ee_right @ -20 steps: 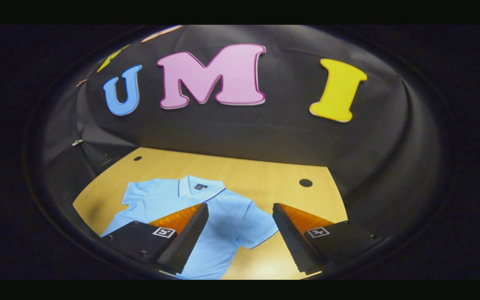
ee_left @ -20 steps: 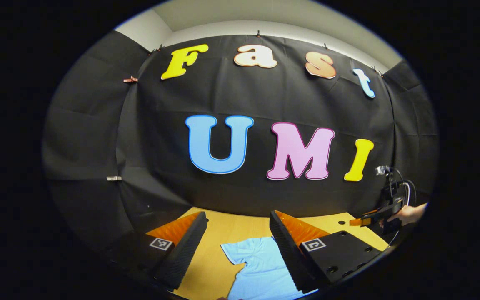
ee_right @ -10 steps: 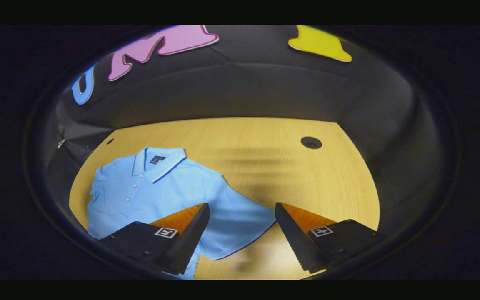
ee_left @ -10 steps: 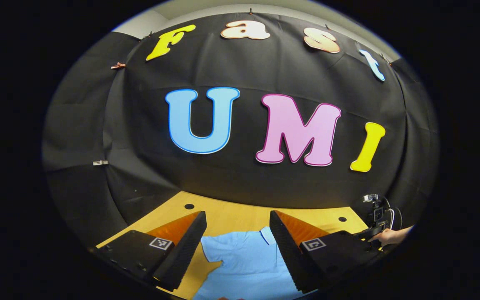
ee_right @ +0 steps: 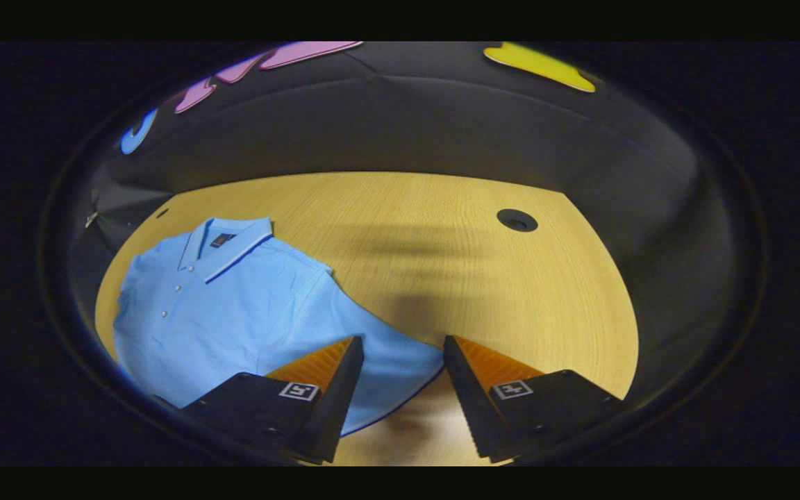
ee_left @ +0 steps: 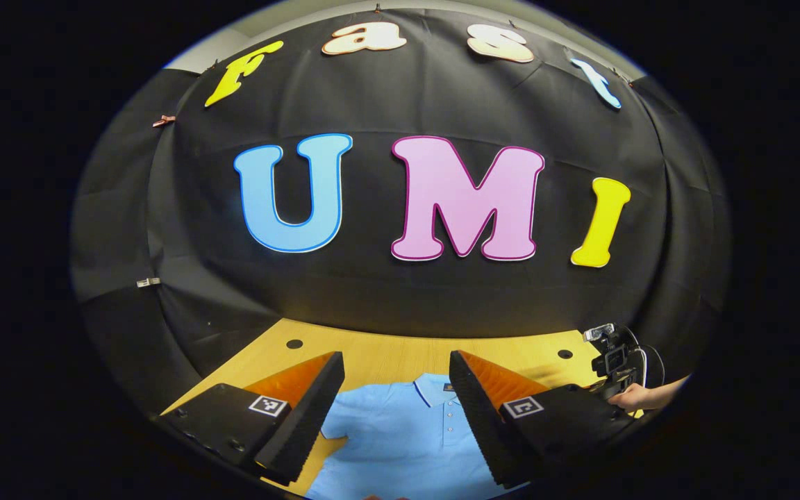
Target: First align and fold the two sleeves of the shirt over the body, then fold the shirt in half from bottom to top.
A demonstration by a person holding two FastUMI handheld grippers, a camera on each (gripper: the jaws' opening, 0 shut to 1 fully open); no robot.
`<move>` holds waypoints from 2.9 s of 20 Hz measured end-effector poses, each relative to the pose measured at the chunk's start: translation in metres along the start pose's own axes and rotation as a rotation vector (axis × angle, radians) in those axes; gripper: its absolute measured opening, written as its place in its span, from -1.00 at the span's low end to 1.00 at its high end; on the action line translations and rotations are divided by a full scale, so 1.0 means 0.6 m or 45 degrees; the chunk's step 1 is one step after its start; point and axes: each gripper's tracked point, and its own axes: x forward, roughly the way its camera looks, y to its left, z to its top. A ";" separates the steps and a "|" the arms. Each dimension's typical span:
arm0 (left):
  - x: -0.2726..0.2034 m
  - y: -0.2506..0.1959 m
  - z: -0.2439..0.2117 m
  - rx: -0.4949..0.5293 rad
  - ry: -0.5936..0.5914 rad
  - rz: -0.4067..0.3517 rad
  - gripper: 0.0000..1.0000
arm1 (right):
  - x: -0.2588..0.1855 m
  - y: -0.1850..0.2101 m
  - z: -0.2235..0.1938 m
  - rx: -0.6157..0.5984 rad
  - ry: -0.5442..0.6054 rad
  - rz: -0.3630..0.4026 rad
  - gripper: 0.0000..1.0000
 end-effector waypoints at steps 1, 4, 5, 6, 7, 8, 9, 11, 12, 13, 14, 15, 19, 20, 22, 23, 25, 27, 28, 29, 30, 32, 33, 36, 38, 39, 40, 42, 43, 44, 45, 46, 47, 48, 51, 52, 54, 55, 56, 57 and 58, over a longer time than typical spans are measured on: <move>-0.003 -0.002 -0.001 0.004 -0.005 -0.009 0.94 | -0.001 0.002 0.001 0.005 -0.006 -0.002 0.43; -0.003 0.013 0.000 0.031 -0.008 -0.019 0.94 | 0.003 -0.001 0.006 0.075 -0.016 0.001 -0.68; -0.003 0.020 -0.001 0.029 -0.007 -0.020 0.94 | 0.003 -0.002 0.006 0.096 -0.022 0.004 -0.70; -0.005 0.028 0.003 0.024 -0.011 -0.025 0.94 | 0.003 -0.002 0.007 0.126 -0.023 0.010 -0.58; -0.010 0.039 0.005 0.024 -0.016 -0.027 0.94 | 0.001 0.003 0.010 0.168 -0.024 0.026 -0.70; -0.012 0.050 0.008 0.030 -0.018 -0.025 0.94 | -0.001 0.006 0.011 0.212 -0.017 0.040 -0.70; -0.015 0.066 0.006 0.039 -0.019 -0.018 0.93 | -0.002 0.012 0.013 0.249 -0.018 0.052 -0.70; -0.014 0.092 0.003 0.056 -0.014 0.000 0.94 | -0.010 0.032 0.029 0.300 -0.058 0.089 -0.61; -0.015 0.104 -0.002 0.057 -0.004 0.008 0.94 | -0.021 0.047 0.041 0.317 -0.078 0.117 -0.71; -0.016 0.112 -0.003 0.050 0.001 0.008 0.93 | -0.032 0.066 0.051 0.332 -0.099 0.154 -0.61; -0.017 0.116 -0.002 0.039 0.001 0.005 0.93 | -0.044 0.092 0.063 0.334 -0.119 0.198 -0.77; -0.017 0.119 -0.004 0.032 0.002 0.001 0.93 | -0.052 0.116 0.074 0.323 -0.133 0.237 -0.61; -0.018 0.127 -0.009 0.040 0.002 -0.009 0.93 | -0.060 0.200 0.087 0.243 -0.133 0.329 -0.76; -0.018 0.129 -0.010 0.040 0.007 -0.009 0.94 | -0.052 0.210 0.077 0.211 -0.110 0.321 -0.77; -0.016 0.134 -0.020 0.031 0.018 -0.012 0.94 | -0.039 0.235 0.064 0.185 -0.070 0.332 -0.76; -0.013 0.138 -0.029 0.021 0.031 -0.013 0.93 | -0.035 0.244 0.059 0.173 -0.060 0.341 -0.76; -0.005 0.146 -0.050 0.009 0.078 -0.011 0.94 | -0.031 0.263 0.050 0.153 -0.039 0.373 -0.95; 0.000 0.153 -0.059 0.042 0.094 -0.006 0.94 | -0.040 0.292 0.038 0.167 -0.003 0.456 -0.46; 0.002 0.155 -0.060 0.067 0.090 -0.010 0.94 | -0.052 0.304 0.036 0.175 0.009 0.504 -0.43; 0.009 0.153 -0.061 0.083 0.083 -0.026 0.94 | -0.059 0.314 0.036 0.176 0.005 0.542 -0.13; 0.018 0.149 -0.070 0.080 0.087 -0.056 0.94 | -0.069 0.320 0.038 0.175 -0.005 0.565 -0.26; 0.040 0.147 -0.090 0.026 0.128 -0.098 0.93 | -0.096 0.324 0.048 0.179 -0.037 0.596 0.33; 0.057 0.150 -0.104 -0.005 0.155 -0.114 0.94 | -0.110 0.322 0.057 0.186 -0.058 0.600 0.36; 0.113 0.182 -0.139 0.001 0.206 -0.101 0.94 | -0.148 0.298 0.070 0.192 -0.116 0.577 0.84; 0.149 0.210 -0.168 0.055 0.264 -0.072 0.94 | -0.165 0.277 0.070 0.178 -0.122 0.554 1.00; 0.166 0.219 -0.183 0.063 0.292 -0.066 0.94 | -0.175 0.269 0.067 0.173 -0.131 0.541 1.00; 0.185 0.225 -0.200 0.056 0.327 -0.069 0.94 | -0.185 0.259 0.065 0.173 -0.136 0.525 0.66; 0.223 0.230 -0.238 0.039 0.400 -0.090 0.94 | -0.203 0.245 0.064 0.177 -0.156 0.502 0.84; 0.244 0.237 -0.262 0.048 0.446 -0.092 1.00 | -0.213 0.240 0.062 0.184 -0.164 0.498 0.84; 0.264 0.243 -0.288 0.059 0.486 -0.094 0.94 | -0.222 0.236 0.058 0.190 -0.164 0.496 0.84; 0.285 0.250 -0.314 0.066 0.534 -0.085 0.94 | -0.231 0.231 0.051 0.194 -0.159 0.487 0.84; 0.304 0.255 -0.338 0.066 0.580 -0.078 0.94 | -0.239 0.227 0.043 0.195 -0.153 0.479 0.84; 0.321 0.262 -0.357 0.070 0.620 -0.064 0.94 | -0.246 0.222 0.036 0.196 -0.147 0.470 0.84; 0.335 0.272 -0.374 0.086 0.645 -0.049 0.94 | -0.253 0.217 0.028 0.194 -0.143 0.457 0.84; 0.366 0.273 -0.417 0.105 0.727 -0.061 0.94 | -0.265 0.201 0.003 0.197 -0.131 0.416 0.84; 0.373 0.280 -0.431 0.106 0.754 -0.050 0.94 | -0.267 0.198 -0.006 0.210 -0.124 0.405 0.84; 0.384 0.288 -0.454 0.109 0.795 -0.038 0.94 | -0.273 0.190 -0.020 0.241 -0.111 0.384 0.84; 0.386 0.295 -0.464 0.111 0.814 -0.024 0.95 | -0.275 0.188 -0.025 0.253 -0.108 0.378 0.84; 0.386 0.301 -0.478 0.104 0.839 -0.020 0.95 | -0.276 0.186 -0.030 0.264 -0.107 0.372 0.85; 0.383 0.305 -0.492 0.090 0.872 -0.017 0.96 | -0.276 0.185 -0.031 0.269 -0.107 0.365 0.85; 0.371 0.301 -0.496 0.057 0.907 -0.033 0.95 | -0.276 0.183 -0.033 0.272 -0.107 0.358 0.85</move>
